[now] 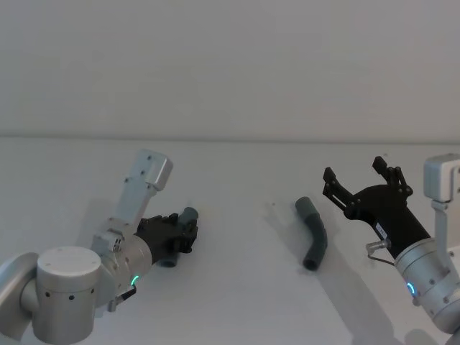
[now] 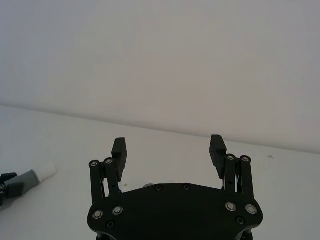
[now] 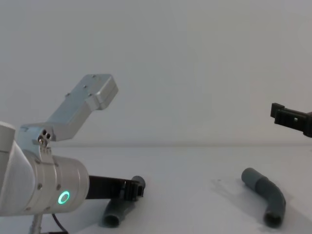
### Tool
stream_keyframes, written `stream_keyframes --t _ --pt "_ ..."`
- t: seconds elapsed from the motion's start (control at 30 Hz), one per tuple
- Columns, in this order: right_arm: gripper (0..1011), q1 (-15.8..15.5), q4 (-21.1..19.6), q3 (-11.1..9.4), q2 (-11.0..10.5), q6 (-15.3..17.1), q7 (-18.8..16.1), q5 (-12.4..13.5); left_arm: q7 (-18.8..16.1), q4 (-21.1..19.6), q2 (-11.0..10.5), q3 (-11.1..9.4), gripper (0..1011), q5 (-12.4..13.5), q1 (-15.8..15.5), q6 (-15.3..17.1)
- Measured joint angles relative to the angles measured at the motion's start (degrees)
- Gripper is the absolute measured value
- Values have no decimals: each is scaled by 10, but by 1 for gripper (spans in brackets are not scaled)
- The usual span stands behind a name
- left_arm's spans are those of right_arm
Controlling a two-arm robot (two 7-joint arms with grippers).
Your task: Use both hands to pick up one end of the pipe from the table, align the ends, and insert them.
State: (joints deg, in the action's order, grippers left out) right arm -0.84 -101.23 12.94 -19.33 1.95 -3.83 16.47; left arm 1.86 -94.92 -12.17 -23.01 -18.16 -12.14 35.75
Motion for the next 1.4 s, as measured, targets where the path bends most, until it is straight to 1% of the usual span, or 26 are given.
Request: stream_keyframes --t 1.13,1.33,1.4 --pt "1002 0 0 0 0 1 0 -1 0 0 0 0 346 1 0 0" --pt "1002 0 -7 3 -4 16 0 -11 0 0 0 0 346 1 0 0" --pt "1002 0 -14 6 -8 31 3 -19 0 0 0 0 346 1 0 0"
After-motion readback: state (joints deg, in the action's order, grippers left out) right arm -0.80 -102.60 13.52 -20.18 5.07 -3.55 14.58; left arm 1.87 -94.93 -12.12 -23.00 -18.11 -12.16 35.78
